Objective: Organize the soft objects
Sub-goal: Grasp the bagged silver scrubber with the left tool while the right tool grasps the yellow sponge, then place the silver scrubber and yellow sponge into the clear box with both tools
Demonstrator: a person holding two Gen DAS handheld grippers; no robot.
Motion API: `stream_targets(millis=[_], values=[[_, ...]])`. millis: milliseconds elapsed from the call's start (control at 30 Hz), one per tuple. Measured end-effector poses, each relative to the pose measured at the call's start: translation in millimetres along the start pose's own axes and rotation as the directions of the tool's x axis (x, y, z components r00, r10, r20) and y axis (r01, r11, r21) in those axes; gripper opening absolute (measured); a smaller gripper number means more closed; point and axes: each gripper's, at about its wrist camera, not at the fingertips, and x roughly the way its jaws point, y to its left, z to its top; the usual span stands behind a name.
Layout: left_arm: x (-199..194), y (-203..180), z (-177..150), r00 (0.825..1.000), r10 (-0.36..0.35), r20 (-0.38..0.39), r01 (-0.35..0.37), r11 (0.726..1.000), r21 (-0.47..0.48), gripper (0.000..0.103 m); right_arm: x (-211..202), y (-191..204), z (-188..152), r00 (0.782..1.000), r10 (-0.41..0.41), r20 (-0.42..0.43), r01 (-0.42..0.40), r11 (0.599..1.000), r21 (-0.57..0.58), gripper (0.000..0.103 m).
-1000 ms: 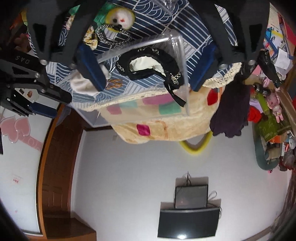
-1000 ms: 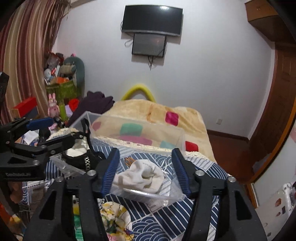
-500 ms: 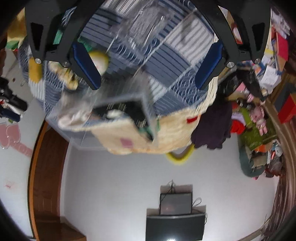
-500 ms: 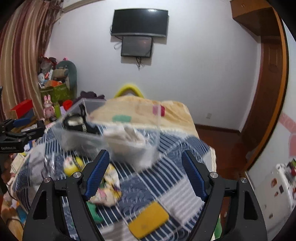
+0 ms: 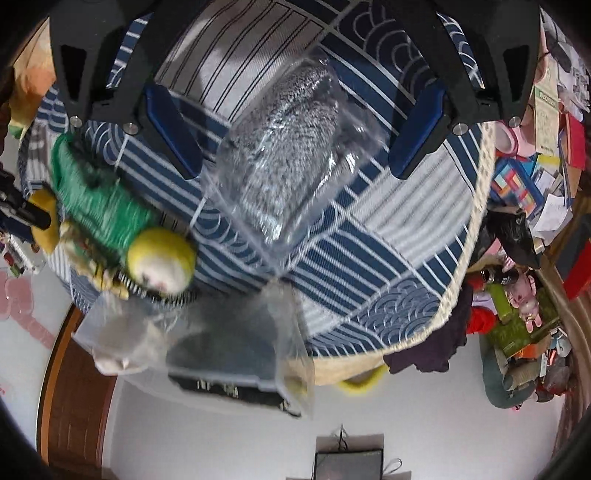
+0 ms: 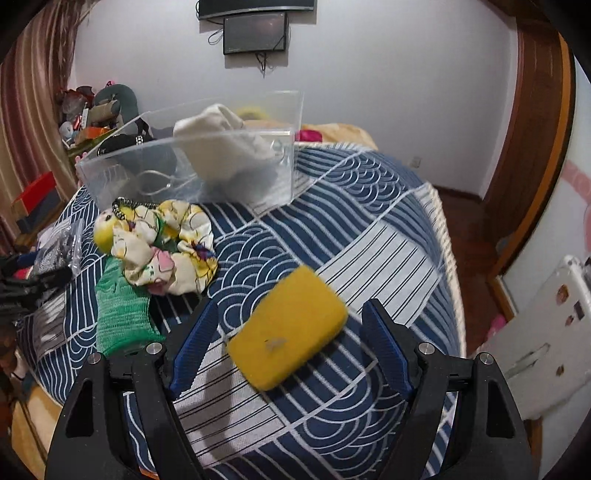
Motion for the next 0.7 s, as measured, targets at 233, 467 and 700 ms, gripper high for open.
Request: stream_targets(millis=[233,467,700], values=[[-5.8,-9.1,-13.1,0.997,0.032,0.065,-0.034,0.999,0.024,0.08,-1.0,-6.9,-6.3,1.0,0.018,0.001,-0.018,0.999,0.05,0.047],[-16.8,-8.8,-10.2,0.995,0.02,0.101,-0.023,0.999,0.028,0.037,-12.8,-1.7,-1.0,0.998,0.026,0.05,-0.028,0.999,0.04,0.043],[-35.6,-15.3,1.4,0.988,0.018,0.155,-0.023,0.999,0.033,0.032,-25.7,1.4,15.8,0.993,0.044,0.111,-0.049,0.998,0.042,0.043]])
